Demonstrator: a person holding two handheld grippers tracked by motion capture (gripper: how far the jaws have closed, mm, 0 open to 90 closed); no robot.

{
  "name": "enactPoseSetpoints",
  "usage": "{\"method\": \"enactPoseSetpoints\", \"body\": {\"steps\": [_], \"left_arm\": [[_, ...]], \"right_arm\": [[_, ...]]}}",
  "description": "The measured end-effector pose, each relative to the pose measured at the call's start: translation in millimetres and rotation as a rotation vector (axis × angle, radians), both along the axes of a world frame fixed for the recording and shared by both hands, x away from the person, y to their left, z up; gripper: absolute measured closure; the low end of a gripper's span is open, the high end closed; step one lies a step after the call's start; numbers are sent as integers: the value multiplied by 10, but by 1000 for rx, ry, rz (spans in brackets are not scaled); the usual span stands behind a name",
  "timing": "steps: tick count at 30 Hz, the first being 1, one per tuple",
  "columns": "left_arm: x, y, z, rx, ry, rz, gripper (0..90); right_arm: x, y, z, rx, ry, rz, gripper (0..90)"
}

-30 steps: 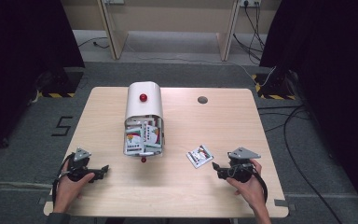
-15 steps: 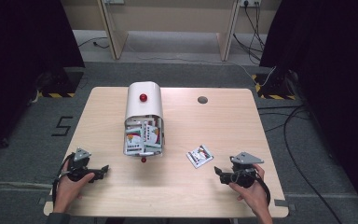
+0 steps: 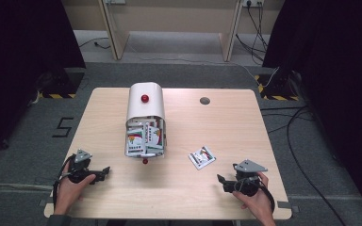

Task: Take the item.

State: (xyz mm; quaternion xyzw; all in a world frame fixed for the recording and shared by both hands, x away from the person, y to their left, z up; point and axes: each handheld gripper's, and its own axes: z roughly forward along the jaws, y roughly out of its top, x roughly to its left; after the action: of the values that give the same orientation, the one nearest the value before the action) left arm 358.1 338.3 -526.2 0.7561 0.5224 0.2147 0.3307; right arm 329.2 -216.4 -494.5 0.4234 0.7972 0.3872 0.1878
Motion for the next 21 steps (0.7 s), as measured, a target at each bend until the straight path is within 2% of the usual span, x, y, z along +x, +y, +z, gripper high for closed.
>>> {"method": "enactPoseSetpoints", "body": {"steps": [10,21], "left_arm": [[0,0,0,0,0,0,0],[0,0,0,0,0,0,0]], "right_arm": [[-95,10,-78,-37,3,22,225],[-162,-10,-109,-50,6,15,188]]}}
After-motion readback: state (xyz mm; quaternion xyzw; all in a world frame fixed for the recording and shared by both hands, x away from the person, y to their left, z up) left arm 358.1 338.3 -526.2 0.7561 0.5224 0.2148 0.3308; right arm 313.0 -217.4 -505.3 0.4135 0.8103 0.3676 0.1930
